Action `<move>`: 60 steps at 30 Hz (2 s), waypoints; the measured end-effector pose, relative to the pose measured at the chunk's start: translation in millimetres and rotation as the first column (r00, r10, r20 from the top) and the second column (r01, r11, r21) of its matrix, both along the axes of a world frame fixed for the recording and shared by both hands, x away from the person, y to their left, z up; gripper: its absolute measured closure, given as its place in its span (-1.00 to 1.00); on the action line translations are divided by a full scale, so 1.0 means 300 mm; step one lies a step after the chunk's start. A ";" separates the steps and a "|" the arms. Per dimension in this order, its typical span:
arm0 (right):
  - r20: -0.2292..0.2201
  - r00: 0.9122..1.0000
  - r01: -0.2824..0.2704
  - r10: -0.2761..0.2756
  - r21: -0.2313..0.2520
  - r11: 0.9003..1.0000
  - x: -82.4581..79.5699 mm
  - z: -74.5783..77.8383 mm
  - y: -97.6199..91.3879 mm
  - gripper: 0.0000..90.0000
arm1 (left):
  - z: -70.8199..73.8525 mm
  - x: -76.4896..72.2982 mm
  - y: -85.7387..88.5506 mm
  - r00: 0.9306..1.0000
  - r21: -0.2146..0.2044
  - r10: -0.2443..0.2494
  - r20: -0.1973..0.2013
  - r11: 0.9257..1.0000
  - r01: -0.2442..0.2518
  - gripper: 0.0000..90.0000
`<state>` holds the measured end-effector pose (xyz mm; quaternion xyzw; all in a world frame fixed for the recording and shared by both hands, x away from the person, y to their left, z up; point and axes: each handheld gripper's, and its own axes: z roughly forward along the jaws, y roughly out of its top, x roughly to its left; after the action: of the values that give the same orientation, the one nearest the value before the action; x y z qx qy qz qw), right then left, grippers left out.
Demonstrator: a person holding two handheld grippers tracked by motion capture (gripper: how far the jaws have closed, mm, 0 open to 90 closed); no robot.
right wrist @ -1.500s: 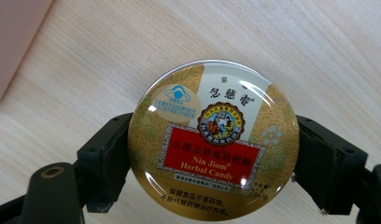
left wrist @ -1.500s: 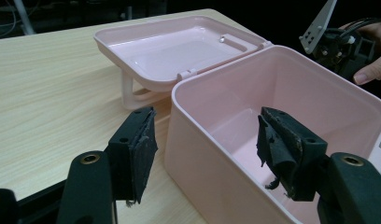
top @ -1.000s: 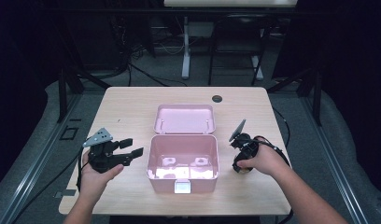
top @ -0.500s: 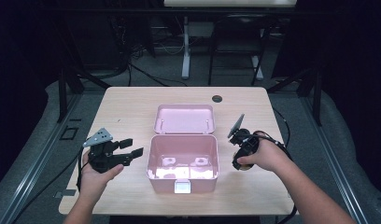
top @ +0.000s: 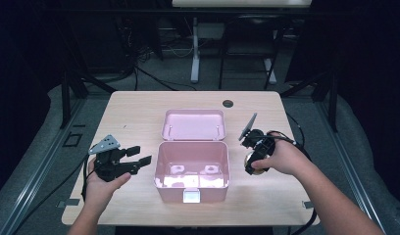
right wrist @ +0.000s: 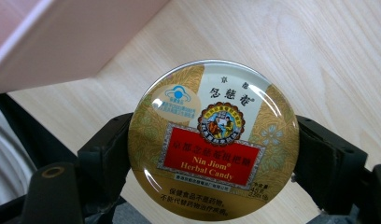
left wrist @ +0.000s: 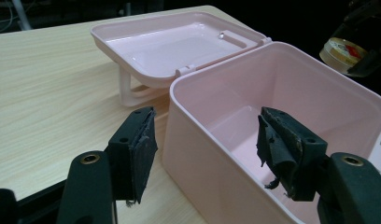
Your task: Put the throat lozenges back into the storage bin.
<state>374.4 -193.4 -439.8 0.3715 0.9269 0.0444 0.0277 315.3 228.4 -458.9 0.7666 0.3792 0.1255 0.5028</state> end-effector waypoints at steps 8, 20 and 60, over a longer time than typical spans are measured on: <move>0.010 0.997 -0.081 0.081 -0.017 0.997 -0.013 0.043 0.029 -0.56 | -0.004 0.001 -0.004 1.000 0.003 -0.005 -0.002 1.000 0.005 -0.17; 0.043 0.951 -0.306 0.307 -0.024 0.952 -0.048 0.095 0.101 -0.56 | -0.010 0.002 -0.012 1.000 0.000 -0.019 -0.014 1.000 0.019 -0.14; 0.078 0.782 -0.616 0.619 -0.058 0.786 -0.048 0.128 0.315 -0.56 | -0.018 0.008 -0.008 0.999 -0.006 -0.025 -0.024 1.000 0.025 -0.10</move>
<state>359.9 -98.9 -401.3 0.0450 0.9957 0.0549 0.0601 317.7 226.1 -464.4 0.7714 0.3758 0.1090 0.5019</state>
